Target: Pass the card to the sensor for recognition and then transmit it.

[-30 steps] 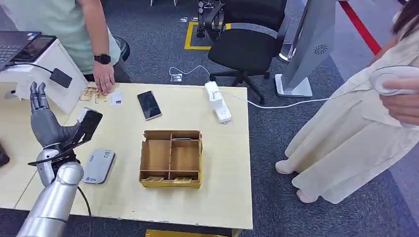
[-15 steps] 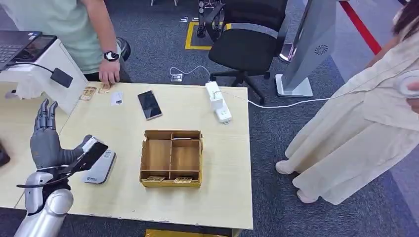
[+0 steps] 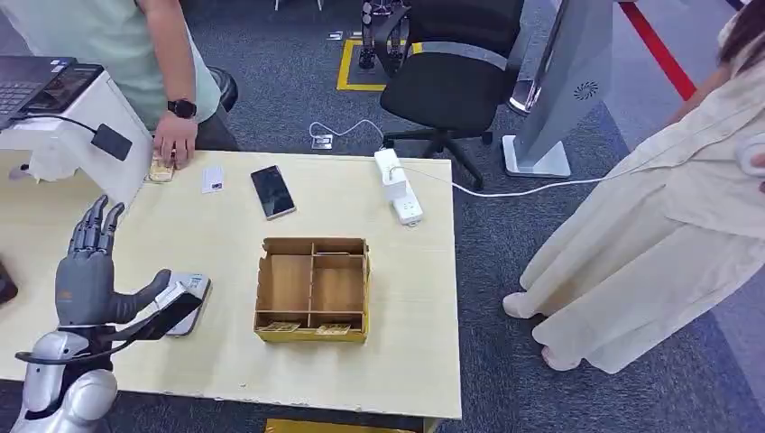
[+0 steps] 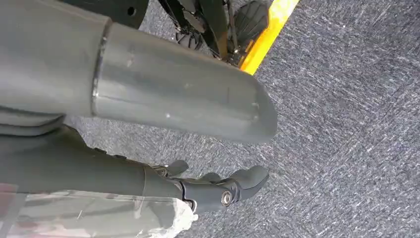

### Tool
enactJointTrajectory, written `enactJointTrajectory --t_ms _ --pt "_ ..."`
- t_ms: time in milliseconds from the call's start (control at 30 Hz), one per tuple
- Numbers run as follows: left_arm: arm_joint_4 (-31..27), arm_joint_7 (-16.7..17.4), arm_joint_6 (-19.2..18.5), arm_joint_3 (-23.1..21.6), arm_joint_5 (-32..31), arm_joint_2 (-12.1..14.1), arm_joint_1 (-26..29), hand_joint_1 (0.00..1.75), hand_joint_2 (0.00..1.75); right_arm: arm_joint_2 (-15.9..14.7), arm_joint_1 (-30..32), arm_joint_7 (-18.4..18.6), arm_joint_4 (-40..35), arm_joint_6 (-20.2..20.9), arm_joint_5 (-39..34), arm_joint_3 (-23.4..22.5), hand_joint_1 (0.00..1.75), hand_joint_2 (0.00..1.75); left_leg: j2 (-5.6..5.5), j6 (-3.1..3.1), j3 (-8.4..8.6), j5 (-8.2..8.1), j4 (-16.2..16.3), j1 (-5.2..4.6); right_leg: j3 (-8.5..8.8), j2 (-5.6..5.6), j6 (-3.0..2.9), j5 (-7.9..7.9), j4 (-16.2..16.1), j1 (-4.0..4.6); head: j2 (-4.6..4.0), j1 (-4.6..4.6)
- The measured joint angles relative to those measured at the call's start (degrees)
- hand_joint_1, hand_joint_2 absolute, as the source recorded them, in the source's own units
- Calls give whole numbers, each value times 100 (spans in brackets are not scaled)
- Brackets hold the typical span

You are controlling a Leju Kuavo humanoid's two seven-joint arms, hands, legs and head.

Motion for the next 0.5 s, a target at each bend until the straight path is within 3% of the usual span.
enactJointTrajectory --t_ms 333,500 --pt "-87 0 -4 0 0 46 54 0 175 0 7 -11 -2 0 0 0 0 0 0 0 1 0 0 0 1 0 0 1 0 0 -2 0" --pt "-146 -18 -307 -2 -4 110 120 0 175 0 7 -15 -7 2 -4 -2 0 0 2 -1 1 0 0 0 0 3 0 1 0 0 -2 0"
